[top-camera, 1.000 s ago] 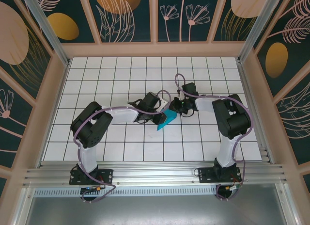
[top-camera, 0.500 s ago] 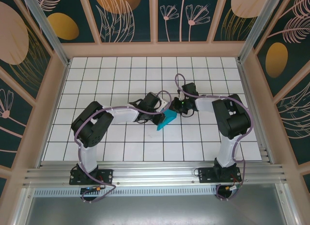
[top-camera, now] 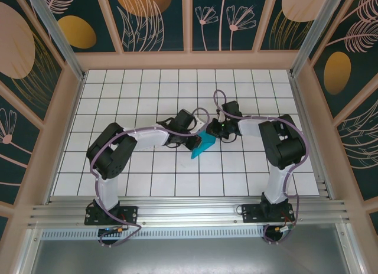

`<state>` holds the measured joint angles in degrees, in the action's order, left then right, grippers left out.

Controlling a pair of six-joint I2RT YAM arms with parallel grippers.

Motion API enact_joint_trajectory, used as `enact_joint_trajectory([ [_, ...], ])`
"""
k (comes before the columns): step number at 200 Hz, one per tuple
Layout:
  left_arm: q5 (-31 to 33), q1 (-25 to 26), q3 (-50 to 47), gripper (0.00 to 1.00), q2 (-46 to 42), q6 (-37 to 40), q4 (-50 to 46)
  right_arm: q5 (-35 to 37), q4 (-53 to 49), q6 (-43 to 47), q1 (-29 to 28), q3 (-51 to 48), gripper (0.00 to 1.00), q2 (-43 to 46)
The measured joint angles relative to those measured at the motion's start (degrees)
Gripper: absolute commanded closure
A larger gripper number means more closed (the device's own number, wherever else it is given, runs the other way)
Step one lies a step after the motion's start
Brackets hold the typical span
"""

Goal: Fold a paper plane with a square sheet of paper (pick it up from the middle)

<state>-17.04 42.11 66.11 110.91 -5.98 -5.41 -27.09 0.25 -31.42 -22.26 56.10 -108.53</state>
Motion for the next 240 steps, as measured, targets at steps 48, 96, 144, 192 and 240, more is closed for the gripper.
enact_joint_trajectory([
  [48, -2.0, -1.6, 3.4, 0.96, 0.2, 1.9, -3.5, 0.0, 0.2, -0.2, 0.0, 0.0, 0.87, 0.0],
  [96, -3.1, -1.6, 4.5, 0.95, 1.2, 3.0, -4.6, 0.0, 0.2, -0.3, 0.0, 0.0, 0.87, 0.0],
  [144, -2.1, -1.6, 4.5, 0.95, 1.8, 3.1, -5.4, 0.0, 0.2, -0.4, 0.0, 0.0, 0.87, 0.0],
  [192, -1.8, -1.6, 4.5, 0.94, 2.4, 3.2, -4.9, 0.0, 0.2, -0.4, 0.0, 0.0, 0.87, 0.0],
  [240, -1.8, -1.6, 4.5, 0.94, 3.7, 3.5, -4.7, 0.0, 0.2, -0.5, 0.0, 0.0, 0.87, 0.0],
])
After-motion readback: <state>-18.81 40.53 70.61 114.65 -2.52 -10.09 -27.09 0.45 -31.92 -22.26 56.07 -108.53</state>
